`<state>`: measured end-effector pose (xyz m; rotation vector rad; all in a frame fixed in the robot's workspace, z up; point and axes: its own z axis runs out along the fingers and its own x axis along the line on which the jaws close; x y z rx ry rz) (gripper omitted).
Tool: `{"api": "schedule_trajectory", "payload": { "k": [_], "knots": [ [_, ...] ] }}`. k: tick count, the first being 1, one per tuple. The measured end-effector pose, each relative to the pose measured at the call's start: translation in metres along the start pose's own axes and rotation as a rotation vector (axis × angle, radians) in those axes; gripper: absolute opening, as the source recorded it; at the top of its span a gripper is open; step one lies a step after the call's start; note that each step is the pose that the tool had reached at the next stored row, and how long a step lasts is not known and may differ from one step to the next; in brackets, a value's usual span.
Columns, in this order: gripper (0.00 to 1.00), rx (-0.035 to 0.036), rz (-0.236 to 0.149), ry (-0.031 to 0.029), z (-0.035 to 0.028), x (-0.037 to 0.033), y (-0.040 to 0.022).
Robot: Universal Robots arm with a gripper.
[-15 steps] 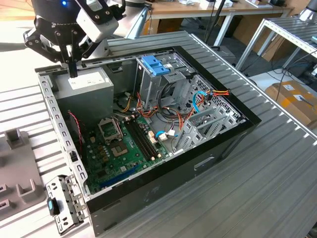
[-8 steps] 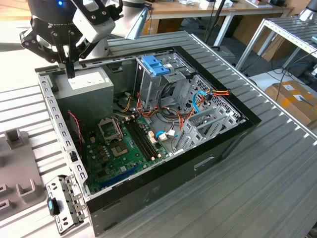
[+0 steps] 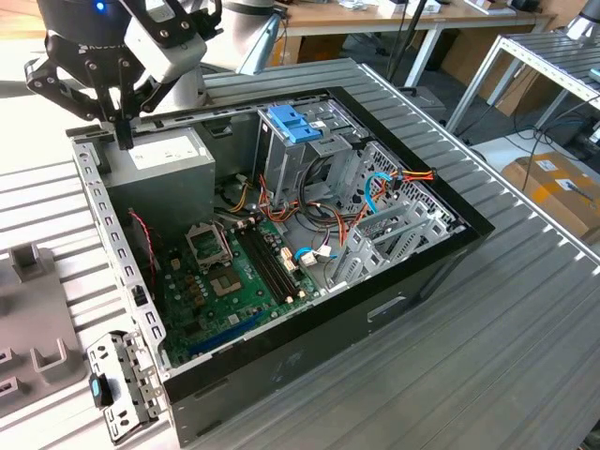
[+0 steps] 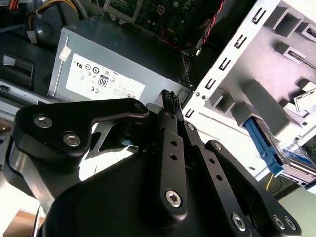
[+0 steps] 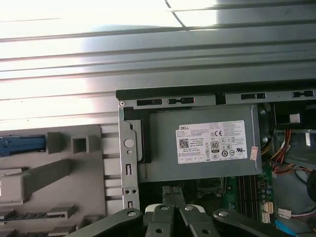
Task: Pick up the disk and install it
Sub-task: 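Reach for the disk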
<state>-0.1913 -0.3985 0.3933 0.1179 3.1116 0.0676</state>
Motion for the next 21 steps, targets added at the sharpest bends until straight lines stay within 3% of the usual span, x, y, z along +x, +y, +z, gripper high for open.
{"api": "schedule_trajectory", "payload": {
  "k": [21],
  "knots": [
    [0.11, 0.0000, 0.000, -0.0002, -0.0005, 0.0176, -0.0013]
  ]
}}
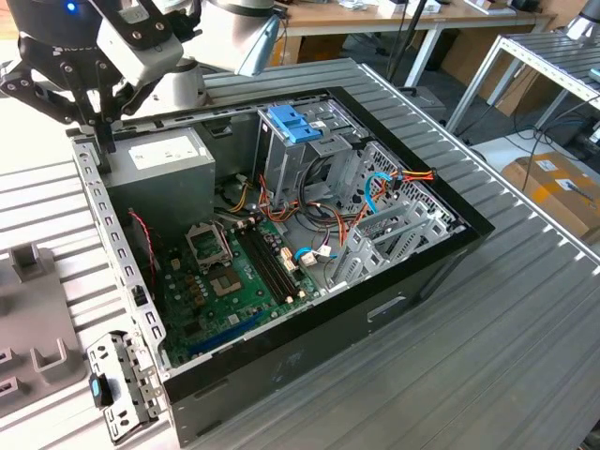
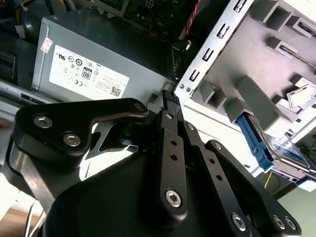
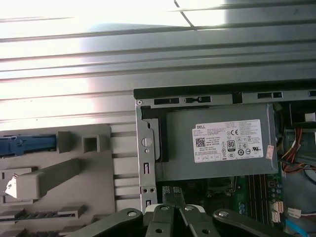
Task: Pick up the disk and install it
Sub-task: 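Reach for the disk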
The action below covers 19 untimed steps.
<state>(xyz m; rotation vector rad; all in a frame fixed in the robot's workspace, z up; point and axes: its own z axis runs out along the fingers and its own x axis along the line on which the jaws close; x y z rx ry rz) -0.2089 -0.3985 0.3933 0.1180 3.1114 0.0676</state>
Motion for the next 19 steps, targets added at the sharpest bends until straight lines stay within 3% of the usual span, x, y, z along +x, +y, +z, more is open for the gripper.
{"api": "schedule_trajectory", "payload": {
  "k": [12, 19],
  "knots": [
    [0.11, -0.0001, 0.000, -0.0002, -0.0003, 0.0116, -0.0009],
    [0.11, -0.0001, 0.000, -0.0001, -0.0004, 0.0144, -0.0011]
  ]
}}
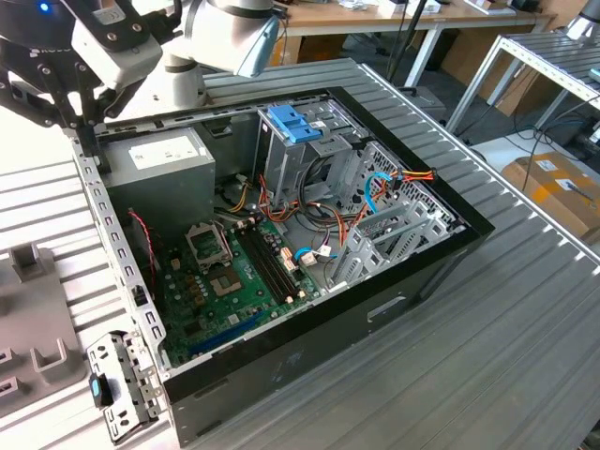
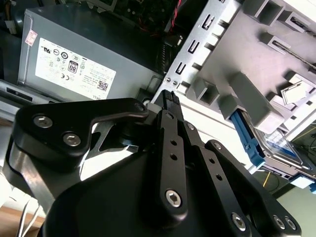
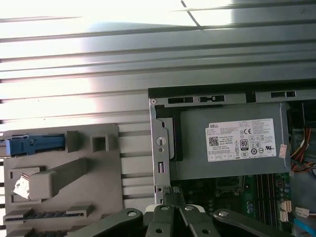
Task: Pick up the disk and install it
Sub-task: 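Reach for the disk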
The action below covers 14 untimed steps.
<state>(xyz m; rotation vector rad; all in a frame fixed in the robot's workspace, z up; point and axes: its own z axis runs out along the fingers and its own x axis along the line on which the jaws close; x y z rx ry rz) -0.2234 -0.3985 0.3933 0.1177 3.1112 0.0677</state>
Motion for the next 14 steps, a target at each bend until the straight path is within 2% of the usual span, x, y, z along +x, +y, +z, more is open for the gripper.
{"api": "schedule_trajectory", "payload": {
  "k": [4, 14],
  "knots": [
    [0.11, 0.0001, 0.000, 0.0000, 0.0000, 0.0002, 0.0000],
    [0.11, 0.0001, 0.000, 0.0000, -0.0003, 0.0109, -0.0008]
  ]
}}
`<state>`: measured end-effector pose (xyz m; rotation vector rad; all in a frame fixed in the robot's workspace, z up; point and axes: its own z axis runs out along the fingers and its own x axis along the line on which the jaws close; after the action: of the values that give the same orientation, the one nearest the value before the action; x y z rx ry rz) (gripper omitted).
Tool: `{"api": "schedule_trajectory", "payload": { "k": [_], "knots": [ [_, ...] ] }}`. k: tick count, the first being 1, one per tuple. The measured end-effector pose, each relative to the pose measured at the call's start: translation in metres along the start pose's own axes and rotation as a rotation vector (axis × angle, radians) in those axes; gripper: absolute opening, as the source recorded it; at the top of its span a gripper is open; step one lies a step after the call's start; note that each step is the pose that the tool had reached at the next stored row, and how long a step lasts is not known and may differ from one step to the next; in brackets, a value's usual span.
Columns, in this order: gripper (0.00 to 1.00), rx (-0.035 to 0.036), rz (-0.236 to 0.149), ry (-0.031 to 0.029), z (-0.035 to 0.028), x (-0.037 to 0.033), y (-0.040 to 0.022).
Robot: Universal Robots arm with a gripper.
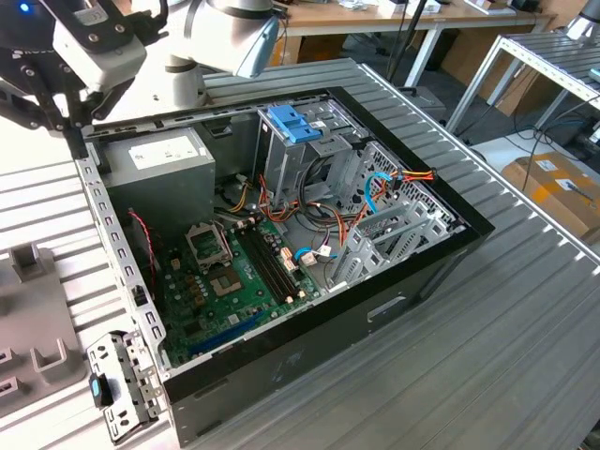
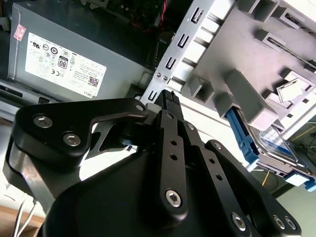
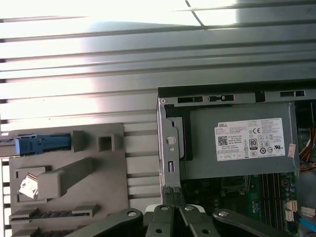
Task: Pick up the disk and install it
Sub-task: 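Reach for the disk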
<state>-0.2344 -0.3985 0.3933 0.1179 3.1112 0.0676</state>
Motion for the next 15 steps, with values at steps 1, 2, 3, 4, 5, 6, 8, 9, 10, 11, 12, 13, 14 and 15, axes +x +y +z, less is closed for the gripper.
{"api": "schedule_trajectory", "payload": {
  "k": [1, 2, 3, 4, 5, 6, 8, 9, 10, 11, 12, 13, 14, 15],
  "knots": [
    [0.11, 0.0000, 0.000, 0.0000, 0.0000, 0.0009, -0.0001],
    [0.11, 0.0000, 0.000, 0.0000, -0.0001, 0.0019, -0.0002],
    [0.11, 0.0000, 0.000, 0.0000, -0.0001, 0.0029, -0.0002],
    [0.11, 0.0000, 0.000, -0.0001, -0.0001, 0.0038, -0.0003],
    [0.11, 0.0000, 0.000, 0.0000, -0.0001, 0.0045, -0.0003],
    [0.11, 0.0000, 0.000, 0.0000, -0.0002, 0.0052, -0.0004],
    [0.11, 0.0000, 0.000, 0.0000, -0.0002, 0.0070, -0.0005],
    [0.11, 0.0000, 0.000, 0.0000, -0.0002, 0.0082, -0.0006],
    [0.11, -0.0001, 0.000, 0.0000, -0.0002, 0.0095, -0.0007],
    [0.11, 0.0000, 0.000, 0.0000, -0.0003, 0.0101, -0.0008],
    [0.11, 0.0000, 0.000, 0.0000, -0.0003, 0.0109, -0.0008],
    [0.11, 0.0000, 0.000, 0.0000, -0.0003, 0.0120, -0.0009],
    [0.11, -0.0001, 0.000, -0.0001, -0.0003, 0.0128, -0.0010],
    [0.11, 0.0000, 0.000, 0.0000, -0.0004, 0.0136, -0.0010]
  ]
}}
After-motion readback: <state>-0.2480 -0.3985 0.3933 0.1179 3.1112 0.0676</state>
